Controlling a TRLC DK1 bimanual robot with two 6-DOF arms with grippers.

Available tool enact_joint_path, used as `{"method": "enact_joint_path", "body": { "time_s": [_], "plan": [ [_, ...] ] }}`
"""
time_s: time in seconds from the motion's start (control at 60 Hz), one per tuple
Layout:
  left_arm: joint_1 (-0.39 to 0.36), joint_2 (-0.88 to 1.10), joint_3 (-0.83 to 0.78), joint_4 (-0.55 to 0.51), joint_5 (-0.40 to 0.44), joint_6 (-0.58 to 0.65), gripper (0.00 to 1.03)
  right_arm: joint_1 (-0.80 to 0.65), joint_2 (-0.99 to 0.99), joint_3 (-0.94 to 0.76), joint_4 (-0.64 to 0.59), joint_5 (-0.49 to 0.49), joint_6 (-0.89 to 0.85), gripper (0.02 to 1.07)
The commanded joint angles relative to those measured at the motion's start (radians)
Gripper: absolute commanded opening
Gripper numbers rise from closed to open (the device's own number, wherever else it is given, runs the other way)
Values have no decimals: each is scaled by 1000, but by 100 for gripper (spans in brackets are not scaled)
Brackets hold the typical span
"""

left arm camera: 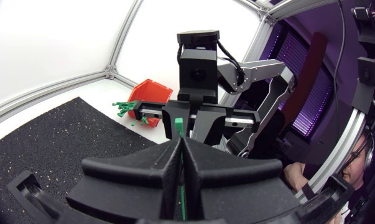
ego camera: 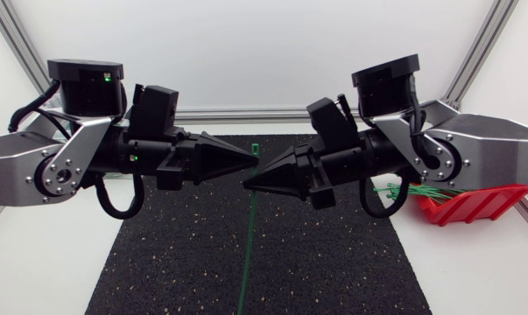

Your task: Take a green cable tie from the red box, thread the tail through the head to close it, then place it in the transparent bin on the left.

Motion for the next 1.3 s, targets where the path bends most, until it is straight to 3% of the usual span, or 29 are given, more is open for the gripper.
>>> {"method": "enact_joint_path", "body": {
  "time_s": [0.0, 0.017, 0.067, 0.15, 0.45, 0.583, 0.717, 0.8, 0.85, 0.883, 1.167, 1.283],
  "plan": [
    [34, -10, -3, 3, 1, -18, 4, -3, -20, -39, 10, 0, 8, 39],
    [44, -11, -1, 1, -1, -17, 4, -12, -26, -40, 7, 0, -4, 54],
    [72, -16, 3, 0, 1, -15, 4, -37, -34, -35, -24, 4, -35, 84],
    [109, -17, 17, -11, 5, -14, 4, -51, -31, -11, -127, 32, -139, 104],
    [196, 4, 58, -52, 10, -9, 4, -65, -22, 47, -302, 47, -286, 104],
    [227, 13, 66, -52, 10, -8, 4, -51, 18, 78, -403, 115, -377, 104],
    [242, 12, 60, -52, 11, -5, 4, -49, 21, 92, -429, 179, -386, 104],
    [248, 9, 60, -58, 11, -5, 4, -32, 78, 173, -604, 184, -417, 104],
    [252, 9, 64, -65, 11, -3, 4, -39, 127, 238, -779, 159, -559, 104],
    [255, 7, 66, -68, 11, -5, 4, -46, 147, 261, -819, 155, -593, 104],
    [284, 4, 100, -174, 20, -6, 4, -26, 178, 218, -647, 155, -690, 104],
    [298, 13, 146, -296, 47, -9, 4, 12, 144, 193, -573, 267, -763, 104]
  ]
}}
